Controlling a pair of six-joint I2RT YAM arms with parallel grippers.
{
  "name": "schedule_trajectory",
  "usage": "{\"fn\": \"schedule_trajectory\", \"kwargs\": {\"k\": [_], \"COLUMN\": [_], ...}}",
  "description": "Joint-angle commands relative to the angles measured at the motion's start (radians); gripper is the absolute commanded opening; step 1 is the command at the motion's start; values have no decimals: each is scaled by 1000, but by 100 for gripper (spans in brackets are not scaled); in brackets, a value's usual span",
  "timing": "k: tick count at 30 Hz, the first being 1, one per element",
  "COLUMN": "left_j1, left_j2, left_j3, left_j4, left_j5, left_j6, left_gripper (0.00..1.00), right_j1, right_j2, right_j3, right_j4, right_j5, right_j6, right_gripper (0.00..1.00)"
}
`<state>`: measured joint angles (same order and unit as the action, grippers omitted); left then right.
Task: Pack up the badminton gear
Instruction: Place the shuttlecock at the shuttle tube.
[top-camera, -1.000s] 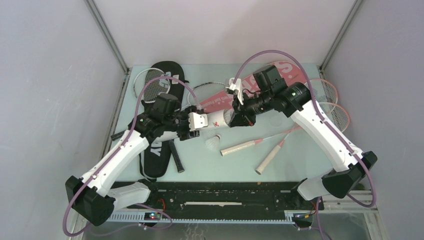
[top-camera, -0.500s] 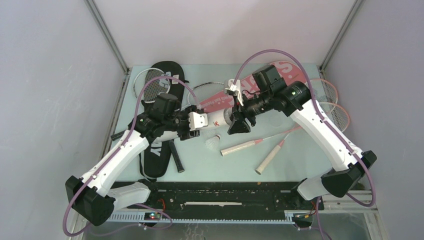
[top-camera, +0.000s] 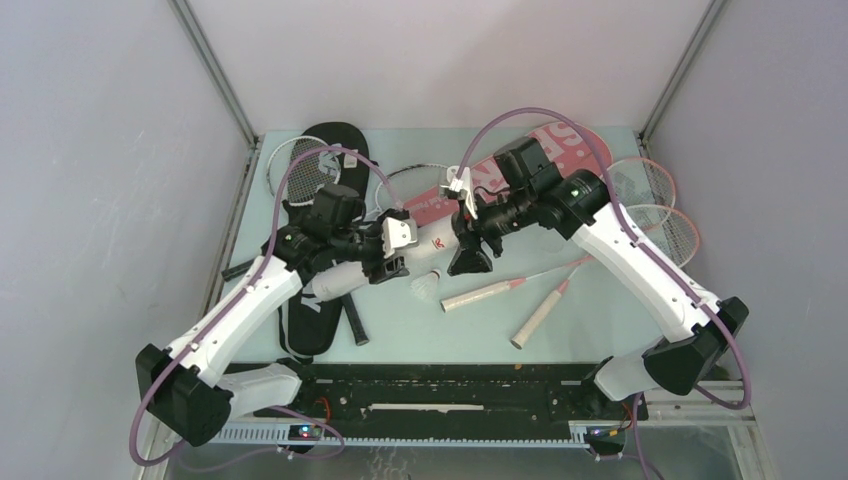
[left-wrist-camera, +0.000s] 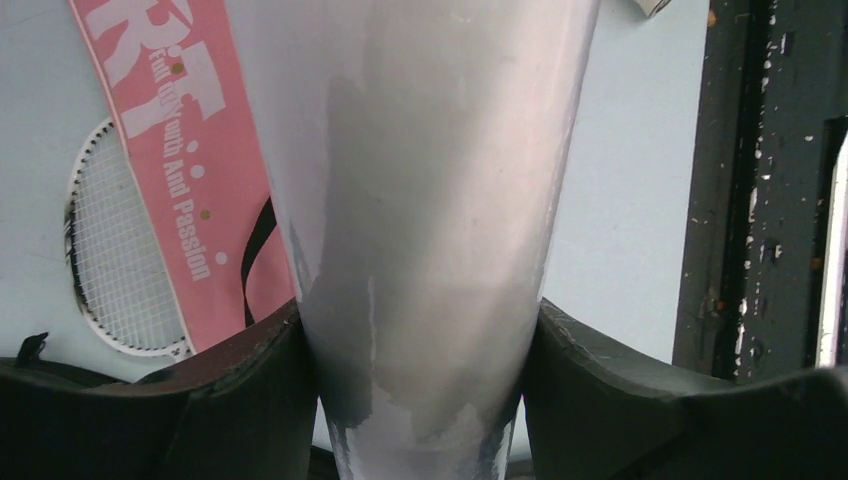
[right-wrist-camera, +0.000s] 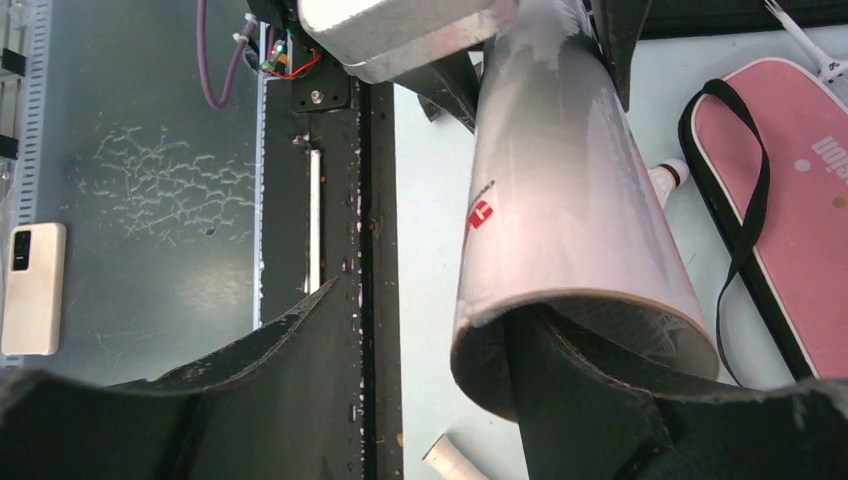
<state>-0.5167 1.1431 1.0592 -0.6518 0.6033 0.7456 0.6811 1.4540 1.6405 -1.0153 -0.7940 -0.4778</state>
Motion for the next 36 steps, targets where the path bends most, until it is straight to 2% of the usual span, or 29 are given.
{"fn": "schedule_trajectory", "kwargs": {"k": [1,12,22,28,36], "left_j1": [4,4,4,4,3], "left_j2": [3,-19,-45,-67,-85], "left_j3": [22,-15,-22,-34,-19], "left_j4": [98,98,6,-82,-253], "left_j5": [60,-8,-108,-119,-136], "left_j6": [-61,10,171,272,406], "left_gripper": [59,59,61,61,61], "right_j1": [38,48,-73,-206,-225], "right_j2": [-2,-43,-138,-188,-144], "right_j3": [-19,-2,32,-44,-199], "right_j4": [22,22,8,102,280], "right_j5": [9,130,124,149,338], "right_j6": [-4,-24,-15,70,152], "right_gripper": [67,76,77,76,75]}}
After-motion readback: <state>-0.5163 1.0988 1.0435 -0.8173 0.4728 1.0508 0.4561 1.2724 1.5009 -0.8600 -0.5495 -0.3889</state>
